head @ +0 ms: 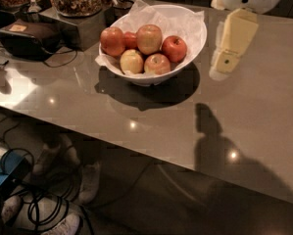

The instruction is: Pick apple from white bowl

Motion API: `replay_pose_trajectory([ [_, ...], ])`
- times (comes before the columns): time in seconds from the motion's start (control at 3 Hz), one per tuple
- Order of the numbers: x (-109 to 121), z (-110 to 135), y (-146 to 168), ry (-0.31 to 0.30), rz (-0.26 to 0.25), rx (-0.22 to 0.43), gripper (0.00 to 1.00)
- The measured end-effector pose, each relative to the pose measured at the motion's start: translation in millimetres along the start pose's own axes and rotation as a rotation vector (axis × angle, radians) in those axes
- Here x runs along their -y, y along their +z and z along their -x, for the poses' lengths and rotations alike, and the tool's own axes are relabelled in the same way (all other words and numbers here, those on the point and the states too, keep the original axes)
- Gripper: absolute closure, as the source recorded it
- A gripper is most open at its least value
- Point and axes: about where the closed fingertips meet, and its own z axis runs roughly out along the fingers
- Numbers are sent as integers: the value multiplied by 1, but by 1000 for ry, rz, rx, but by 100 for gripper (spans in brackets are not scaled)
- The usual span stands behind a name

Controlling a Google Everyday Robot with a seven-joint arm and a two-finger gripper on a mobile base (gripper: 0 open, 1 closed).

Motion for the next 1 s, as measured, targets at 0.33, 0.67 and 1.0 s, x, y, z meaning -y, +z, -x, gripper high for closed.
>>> replay_pose_trajectory([
  [0.33,5,7,0,-5,-22,17,0],
  [0.67,27,29,12,13,-2,42,0],
  [1.0,58,66,19,23,7,79,0],
])
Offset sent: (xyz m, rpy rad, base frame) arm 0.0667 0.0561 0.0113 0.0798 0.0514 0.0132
